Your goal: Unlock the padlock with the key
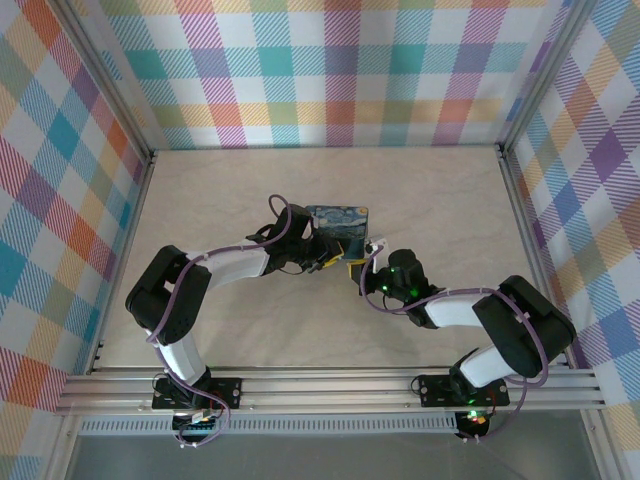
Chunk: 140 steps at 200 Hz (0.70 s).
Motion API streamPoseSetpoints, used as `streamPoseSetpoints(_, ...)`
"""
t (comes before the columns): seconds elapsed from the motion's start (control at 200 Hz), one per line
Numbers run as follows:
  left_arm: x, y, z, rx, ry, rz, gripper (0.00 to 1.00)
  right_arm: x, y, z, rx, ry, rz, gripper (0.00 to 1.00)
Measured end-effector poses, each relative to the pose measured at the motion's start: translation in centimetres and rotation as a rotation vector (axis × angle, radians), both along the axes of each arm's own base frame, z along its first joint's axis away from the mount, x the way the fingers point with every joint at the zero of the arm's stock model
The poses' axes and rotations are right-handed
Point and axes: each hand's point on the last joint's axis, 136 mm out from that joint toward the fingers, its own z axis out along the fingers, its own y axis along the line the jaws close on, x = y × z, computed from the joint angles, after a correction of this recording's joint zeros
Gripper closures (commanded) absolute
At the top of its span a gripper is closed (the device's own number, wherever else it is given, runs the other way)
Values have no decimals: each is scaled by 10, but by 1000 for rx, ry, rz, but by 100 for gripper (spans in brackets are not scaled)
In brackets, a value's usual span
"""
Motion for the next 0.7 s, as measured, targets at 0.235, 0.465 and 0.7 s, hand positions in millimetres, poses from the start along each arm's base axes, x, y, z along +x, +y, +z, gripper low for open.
streamPoseSetpoints(0.235,0,0,0,0,-1,1,84,4,1,-2,-6,4,-10,100)
streamPoseSetpoints(0.465,1,1,0,4,-3,5,84,5,2,-2,-2,3,-10,100)
streamPoseSetpoints(0.7,2,1,0,6,-5,9,84,6,3,-3,7,3,-13,100)
